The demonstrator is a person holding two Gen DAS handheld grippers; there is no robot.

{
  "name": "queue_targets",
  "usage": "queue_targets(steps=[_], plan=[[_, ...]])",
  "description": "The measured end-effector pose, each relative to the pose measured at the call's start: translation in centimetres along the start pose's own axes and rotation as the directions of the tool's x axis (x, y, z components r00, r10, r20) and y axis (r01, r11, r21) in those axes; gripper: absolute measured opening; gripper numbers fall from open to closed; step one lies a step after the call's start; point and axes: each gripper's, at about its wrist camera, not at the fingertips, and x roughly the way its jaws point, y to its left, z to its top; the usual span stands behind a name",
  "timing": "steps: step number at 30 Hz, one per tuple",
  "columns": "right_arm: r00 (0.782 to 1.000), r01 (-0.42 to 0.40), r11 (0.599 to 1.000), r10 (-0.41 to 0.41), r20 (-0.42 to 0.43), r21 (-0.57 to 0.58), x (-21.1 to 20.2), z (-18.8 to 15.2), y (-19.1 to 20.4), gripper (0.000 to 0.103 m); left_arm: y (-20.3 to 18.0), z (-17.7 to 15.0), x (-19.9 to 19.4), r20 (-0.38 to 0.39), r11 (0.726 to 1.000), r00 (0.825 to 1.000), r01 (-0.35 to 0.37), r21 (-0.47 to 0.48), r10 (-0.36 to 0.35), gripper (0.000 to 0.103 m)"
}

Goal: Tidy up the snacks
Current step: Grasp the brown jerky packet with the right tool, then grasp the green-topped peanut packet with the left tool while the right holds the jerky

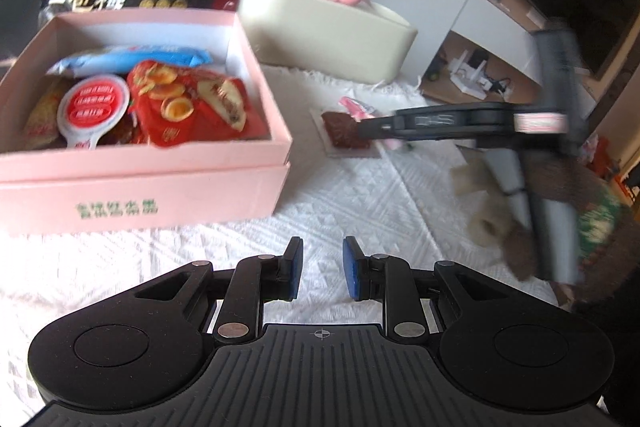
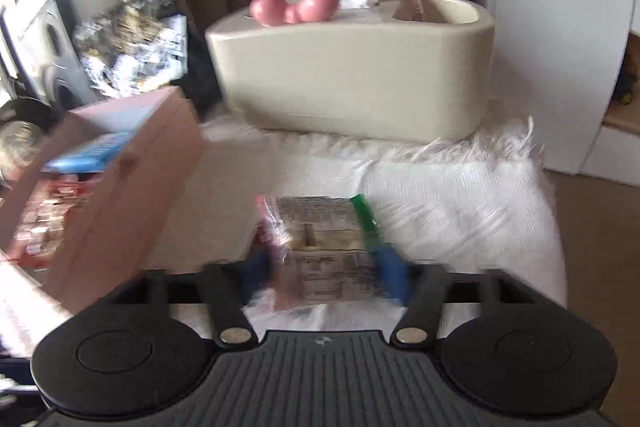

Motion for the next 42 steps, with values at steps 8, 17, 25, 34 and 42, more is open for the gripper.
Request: queue_targets(steps=[8,17,25,34,42], plan=[[0.968,-0.25,0.943,0.244,-0.055,-0.219,-5.9,-3.5,3.9,0.059,0.9,-0.4,-0.9,0.011,0.999,0.999,-0.037,-0.04,0.038,0.025],[0.99,-0.111,0.994,0.112,0.088,-0.025,-5.0,-1.3,2.5,0.069,1.2,-1.3,-0.6,-0.017,0.997,0.998,-0.059,-0.042,0.058,0.025],[0.998,0.047,0.999,-0.047,0.049,-0.009,1.3,0.0,3.7,0.052,1.3,-1.5,-0.4,-0.023,0.999,0.999,-0.039,-0.026,0.039,0.025],[0.995,0.022,0.998,-0.016,0.094,-0.06,-1.3,-0.2,3.9,0.039,1.5,-1.7,-0.5,-0.012,1.0,1.0,-0.006,-0.015,0.006,0.025],[0.984,0.001,1.0,0.002,0.18,-0.016,-9.9,-2.6,1.7,0.039,0.6,-0.9,-0.1,-0.004,1.0,1.0,0.008,-0.011,-0.008,0.025]])
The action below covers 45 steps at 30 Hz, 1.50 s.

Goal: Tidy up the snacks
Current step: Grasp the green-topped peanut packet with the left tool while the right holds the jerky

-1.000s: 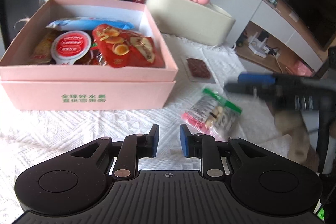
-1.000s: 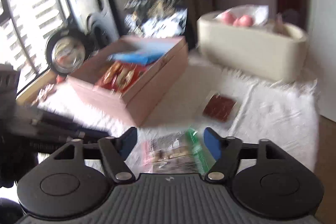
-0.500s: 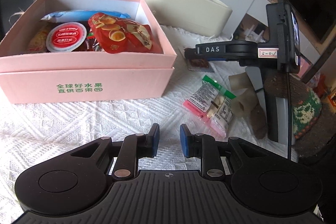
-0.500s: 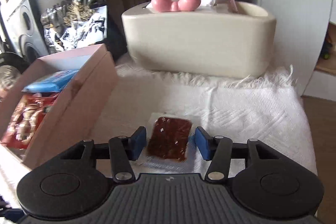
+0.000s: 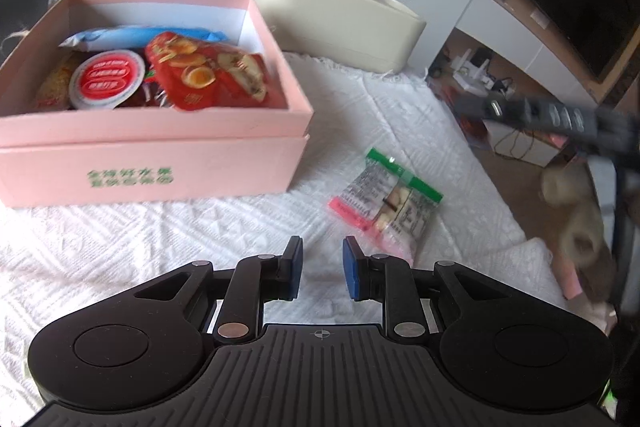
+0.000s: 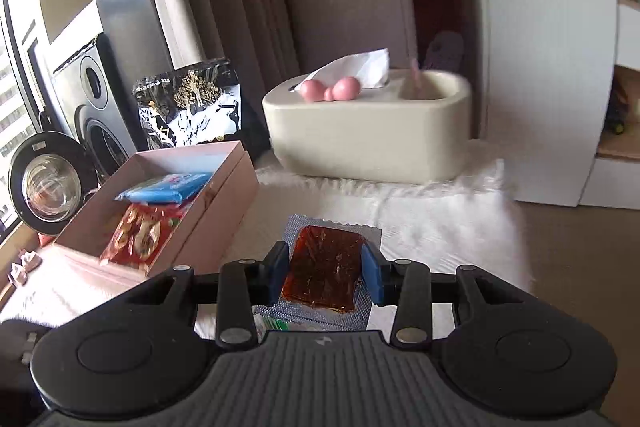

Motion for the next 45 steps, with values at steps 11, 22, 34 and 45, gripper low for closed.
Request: queue_targets(steps=[11,22,34,45], plan=[[0.994,0.035,0.998,-0.041,-0.103,-0.056,-1.8,-5.6,0.3,0.04,-1.8,2.7,2.8,0.067,0.999,0.997,0.026,0.038,-0.029,0.025],[0.995,0.035,0.999,-0.038,-0.088,-0.039,1.5,-6.0,-0.3,0.04,-4.1,1.2,1.4,-0.008,0.991,0.999,0.049,0.123,-0.048,0.025],[0.987,0.155,0.988,-0.154,-0.056,0.024,0.3,-7.3,-3.3,0.053,-8.7,1.0,3.3,-0.024,0.918,0.998,-0.049,0.395,0.064,0.026],[0.986,0.161,0.985,-0.158,-0.056,0.059,0.4,-7.4,-3.7,0.06,-9.9,1.4,4.8,-0.116,0.914,0.993,0.04,0.403,0.008,0.043]])
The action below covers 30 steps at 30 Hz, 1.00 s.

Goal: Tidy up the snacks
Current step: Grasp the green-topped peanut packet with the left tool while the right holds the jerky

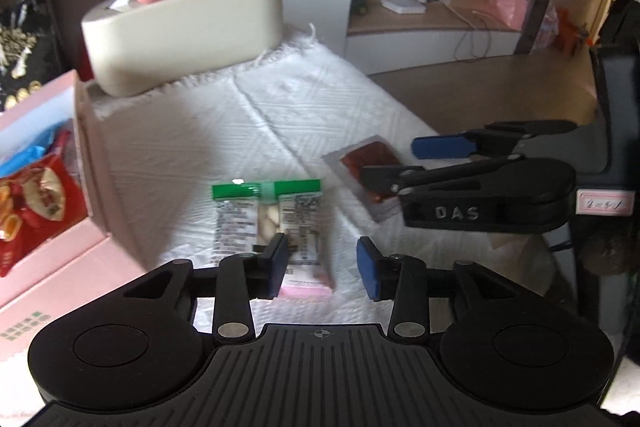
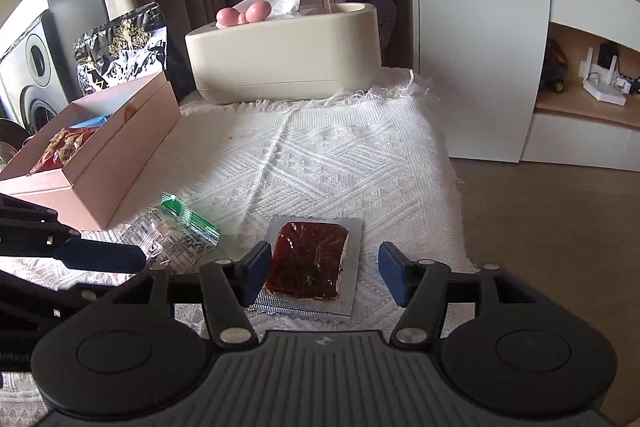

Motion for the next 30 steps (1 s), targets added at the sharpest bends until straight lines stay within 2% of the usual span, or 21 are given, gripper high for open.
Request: queue_targets(steps=[4,6,7,10,14,16,19,23,25,27,30], plan=[[1.0,-0.001,1.0,0.001,0.001,0.005,0.0,0.0,0.0,0.061,0.2,0.1,-0.1,0.007,1.0,1.0,0.028,-0.004,-0.028,0.042],[1.0,-0.001,1.0,0.001,0.002,0.007,0.0,0.0,0.0,0.061,0.5,0.0,-0.8,0.044,0.998,0.997,0.062,-0.022,-0.061,0.041],[1.0,-0.001,1.0,0.001,0.002,0.007,0.0,0.0,-0.1,0.061,0.6,0.0,-1.2,0.065,0.998,0.997,0.05,-0.024,-0.048,0.042],[1.0,-0.002,1.0,0.002,0.003,0.009,0.0,0.0,-0.1,0.062,0.4,0.1,-1.4,0.082,0.998,0.995,-0.066,0.012,0.065,0.041],[1.0,-0.002,1.0,0.002,0.002,0.008,0.1,-0.1,-0.1,0.062,0.0,-0.1,0.0,0.022,0.995,0.997,-0.079,0.054,0.077,0.043],[1.0,-0.001,1.0,0.001,0.003,0.01,0.0,-0.1,-0.1,0.062,-0.7,-0.3,0.2,0.033,0.99,0.995,-0.1,0.103,0.097,0.043],[1.0,-0.001,1.0,0.001,0.003,0.009,0.1,-0.1,-0.1,0.062,-1.0,-0.4,0.3,0.03,0.991,0.997,-0.077,0.111,0.074,0.055],[1.0,-0.001,1.0,0.001,0.003,0.009,0.1,-0.1,-0.1,0.063,-0.8,-0.4,0.6,0.025,0.996,1.0,-0.009,0.093,0.006,0.076],[1.0,-0.001,1.0,0.001,0.003,0.009,0.1,-0.1,-0.1,0.063,-0.5,-0.4,0.4,0.032,0.997,0.999,0.012,0.075,-0.015,0.076],[1.0,-0.001,1.0,0.001,0.003,0.009,0.0,0.0,-0.1,0.063,-0.3,-0.4,-0.1,0.062,0.998,0.998,0.018,0.061,-0.022,0.073],[1.0,-0.002,1.0,0.001,0.005,0.014,0.0,0.0,-0.2,0.063,0.0,-0.4,-0.2,0.092,0.997,0.995,-0.047,0.054,0.042,0.072]])
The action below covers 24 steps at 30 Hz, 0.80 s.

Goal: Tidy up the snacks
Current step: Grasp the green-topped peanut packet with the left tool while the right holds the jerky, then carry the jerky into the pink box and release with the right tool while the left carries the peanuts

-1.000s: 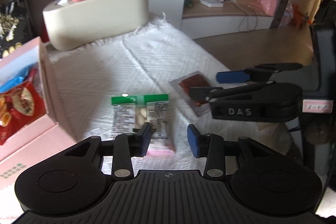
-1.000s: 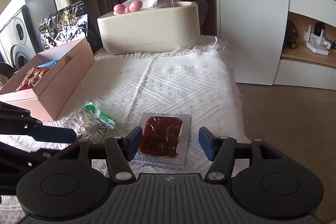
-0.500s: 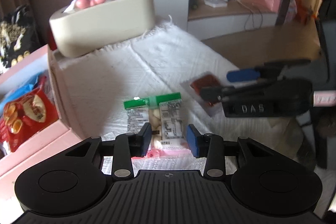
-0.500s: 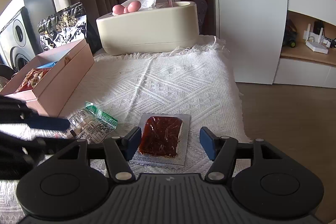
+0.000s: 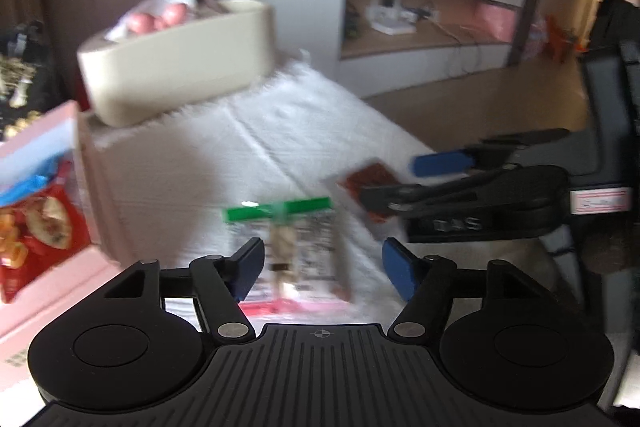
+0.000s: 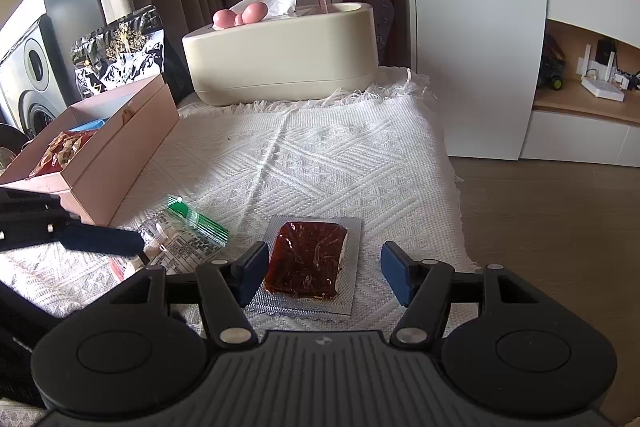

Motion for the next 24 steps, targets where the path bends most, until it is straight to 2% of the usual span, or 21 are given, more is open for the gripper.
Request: queue_targets(steps=[4,9,11,16,24], plan=[[1.0,0.0,1.0,0.0,-0.002,-0.002,0.0,0.0,0.0,0.064,1.2,0.1,1.0,-0.033,0.998,0.998,-0.052,-0.046,0.051,0.072],[1.0,-0.001,1.0,0.001,-0.002,-0.002,0.0,0.0,0.0,0.064,1.7,-0.2,2.3,-0.072,0.998,0.997,-0.036,-0.047,0.032,0.074],[1.0,-0.001,1.0,0.001,-0.002,-0.002,0.0,0.0,0.0,0.064,1.4,-0.4,2.5,-0.052,0.999,0.998,-0.042,-0.027,0.04,0.074],[1.0,-0.001,1.0,0.001,-0.001,-0.002,0.0,0.0,0.0,0.065,1.8,-0.4,2.6,-0.035,0.998,0.999,-0.026,-0.05,0.024,0.074],[1.0,0.003,1.0,-0.003,-0.001,-0.005,0.0,0.0,0.1,0.066,2.0,-0.7,1.6,-0.029,0.999,1.0,-0.001,-0.035,0.0,0.067]])
